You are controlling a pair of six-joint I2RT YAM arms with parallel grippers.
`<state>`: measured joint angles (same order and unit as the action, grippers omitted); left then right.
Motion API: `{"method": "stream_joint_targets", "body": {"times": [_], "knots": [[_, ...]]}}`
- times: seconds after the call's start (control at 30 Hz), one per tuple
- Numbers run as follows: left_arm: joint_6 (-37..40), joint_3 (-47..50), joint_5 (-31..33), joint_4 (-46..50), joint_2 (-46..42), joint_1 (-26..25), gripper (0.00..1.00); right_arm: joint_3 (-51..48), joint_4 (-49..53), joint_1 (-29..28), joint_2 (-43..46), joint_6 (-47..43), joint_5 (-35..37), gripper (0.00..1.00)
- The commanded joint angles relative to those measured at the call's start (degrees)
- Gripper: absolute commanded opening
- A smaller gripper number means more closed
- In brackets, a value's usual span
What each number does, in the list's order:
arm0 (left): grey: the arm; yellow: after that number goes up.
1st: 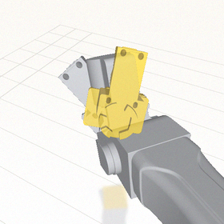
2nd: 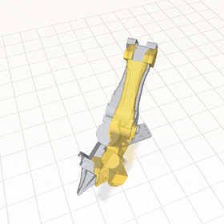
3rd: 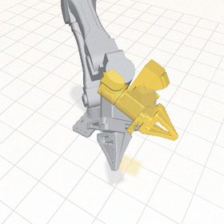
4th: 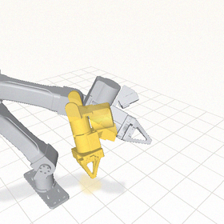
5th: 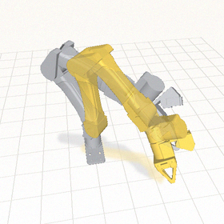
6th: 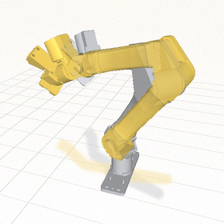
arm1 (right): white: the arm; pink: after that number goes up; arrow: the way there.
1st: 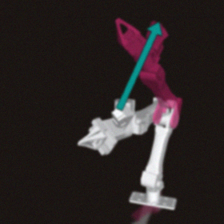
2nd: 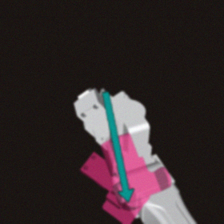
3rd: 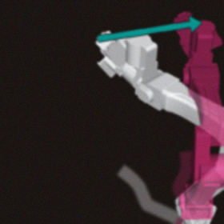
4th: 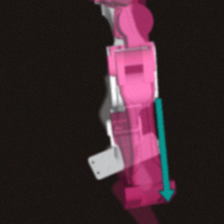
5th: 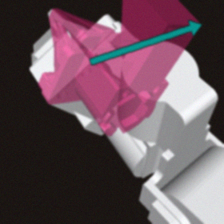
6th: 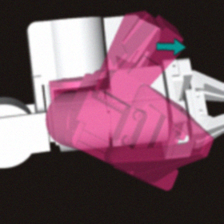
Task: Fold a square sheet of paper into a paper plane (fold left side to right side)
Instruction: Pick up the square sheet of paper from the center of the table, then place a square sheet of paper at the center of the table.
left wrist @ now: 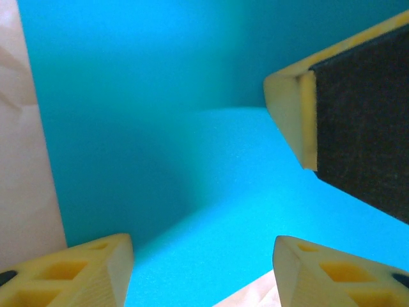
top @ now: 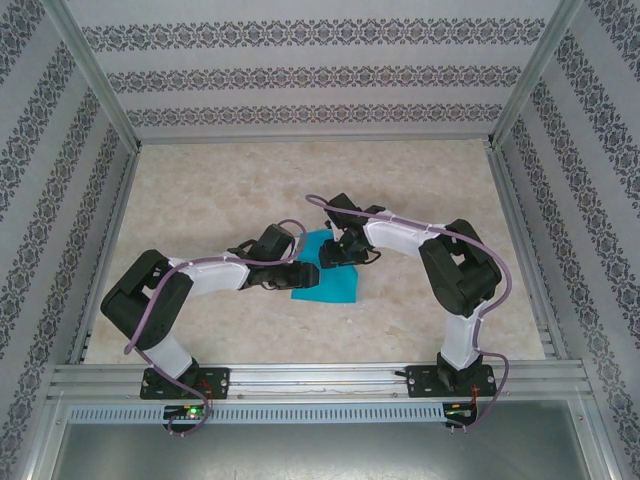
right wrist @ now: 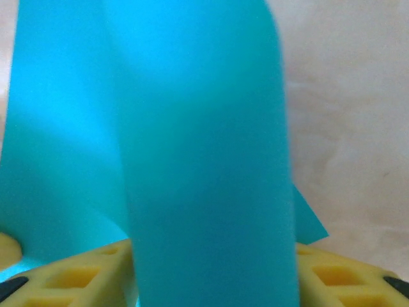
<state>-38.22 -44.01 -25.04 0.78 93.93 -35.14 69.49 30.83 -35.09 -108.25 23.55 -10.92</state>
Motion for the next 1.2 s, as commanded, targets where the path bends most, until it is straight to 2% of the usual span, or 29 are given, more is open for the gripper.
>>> {"method": "stream_joint_targets", "body": {"times": [0.0,0.13,0.27,0.4,0.53,0.73,0.83,1.03,1.17], "knots": [[-0.67,1.63,-0.54,-1.04,-4.10,0.87,0.63,-2.04,-0.95,0.73,3.53,-0.68,-4.08,0.49],[0.23,3.52,-0.45,0.27,-10.76,3.50,0.67,-5.39,-4.14,1.89,7.17,-1.23,-9.36,0.40],[1.39,6.25,-2.99,0.79,-17.41,7.80,0.73,-9.02,-7.87,3.71,12.31,-1.84,-15.81,0.38],[0.24,10.00,-12.11,-4.07,-22.46,14.00,0.78,-12.53,-10.81,6.15,19.13,-2.32,-22.29,0.35],[-2.25,13.06,-22.46,-13.56,-25.88,18.68,0.81,-15.43,-13.16,8.42,26.69,-1.97,-28.39,0.33],[-6.62,13.34,-30.77,-25.69,-29.25,19.98,0.86,-18.79,-18.76,12.03,38.07,1.47,-38.30,0.29],[-7.66,12.62,-33.52,-28.72,-30.50,19.98,0.89,-19.22,-20.76,13.40,42.06,3.12,-42.72,0.29],[-7.84,11.71,-37.07,-32.54,-33.25,19.97,0.93,-18.91,-26.40,13.57,45.78,7.03,-51.28,0.29],[-9.20,10.97,-39.01,-35.58,-33.60,19.86,0.94,-18.37,-27.58,11.65,46.70,7.88,-52.11,0.29]]}}
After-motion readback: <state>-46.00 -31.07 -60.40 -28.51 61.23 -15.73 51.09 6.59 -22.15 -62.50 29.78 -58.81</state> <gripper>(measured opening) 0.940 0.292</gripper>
